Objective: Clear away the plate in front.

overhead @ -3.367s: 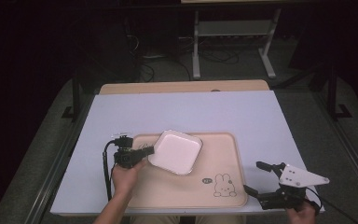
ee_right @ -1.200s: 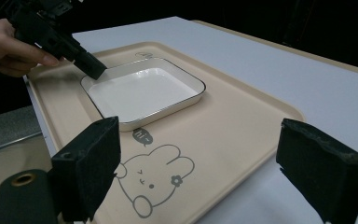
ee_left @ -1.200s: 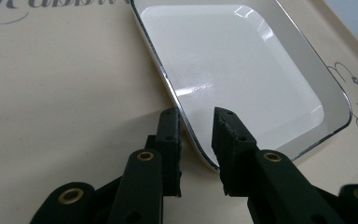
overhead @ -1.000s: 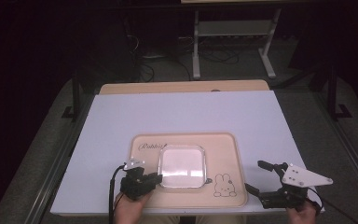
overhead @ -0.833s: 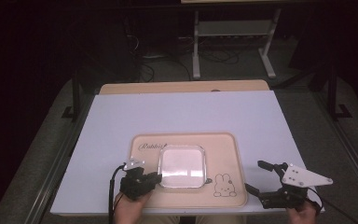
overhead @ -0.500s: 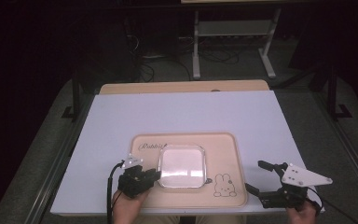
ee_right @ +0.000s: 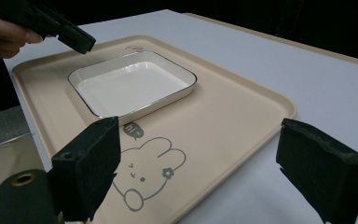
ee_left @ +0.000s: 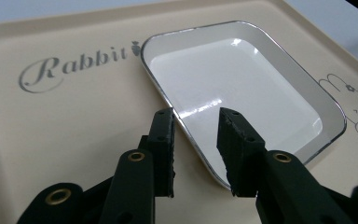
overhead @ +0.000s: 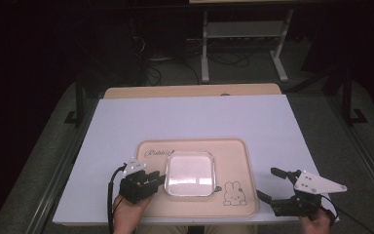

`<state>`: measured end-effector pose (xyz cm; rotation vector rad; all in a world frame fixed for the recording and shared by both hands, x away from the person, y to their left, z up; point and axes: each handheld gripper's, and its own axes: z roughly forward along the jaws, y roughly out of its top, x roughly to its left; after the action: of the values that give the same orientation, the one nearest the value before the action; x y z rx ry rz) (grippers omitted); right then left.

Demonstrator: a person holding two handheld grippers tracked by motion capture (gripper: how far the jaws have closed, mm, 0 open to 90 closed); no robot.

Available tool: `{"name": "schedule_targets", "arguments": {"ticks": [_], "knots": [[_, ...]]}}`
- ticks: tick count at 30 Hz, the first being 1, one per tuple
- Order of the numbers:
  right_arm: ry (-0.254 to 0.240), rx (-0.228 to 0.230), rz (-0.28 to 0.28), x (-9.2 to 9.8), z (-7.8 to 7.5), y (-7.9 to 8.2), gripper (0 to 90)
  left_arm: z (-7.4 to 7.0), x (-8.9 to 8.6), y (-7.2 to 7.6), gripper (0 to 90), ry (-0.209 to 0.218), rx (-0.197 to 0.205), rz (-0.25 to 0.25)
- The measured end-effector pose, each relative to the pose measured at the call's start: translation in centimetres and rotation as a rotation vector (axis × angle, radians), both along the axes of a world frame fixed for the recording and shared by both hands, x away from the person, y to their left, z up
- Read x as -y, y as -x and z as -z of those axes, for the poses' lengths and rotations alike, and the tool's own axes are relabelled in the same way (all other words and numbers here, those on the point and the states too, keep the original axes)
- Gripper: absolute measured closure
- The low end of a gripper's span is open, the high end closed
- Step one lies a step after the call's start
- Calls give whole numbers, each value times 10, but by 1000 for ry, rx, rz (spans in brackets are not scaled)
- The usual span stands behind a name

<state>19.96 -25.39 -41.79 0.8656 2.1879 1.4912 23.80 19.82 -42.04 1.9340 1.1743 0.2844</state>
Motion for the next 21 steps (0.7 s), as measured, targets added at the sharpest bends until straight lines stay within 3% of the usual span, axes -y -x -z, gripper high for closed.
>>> {"name": "schedule_targets", "arguments": {"ticks": [9,14,21], "knots": [[0,-4,13,2,1,-1,129,-7,-19,-4,606,3,38,-1],[3,-6,16,3,2,-1,129,-7,-33,-4,554,36,41,-4],[3,-10,30,5,2,-2,129,-11,-45,-3,498,34,66,4]]}}
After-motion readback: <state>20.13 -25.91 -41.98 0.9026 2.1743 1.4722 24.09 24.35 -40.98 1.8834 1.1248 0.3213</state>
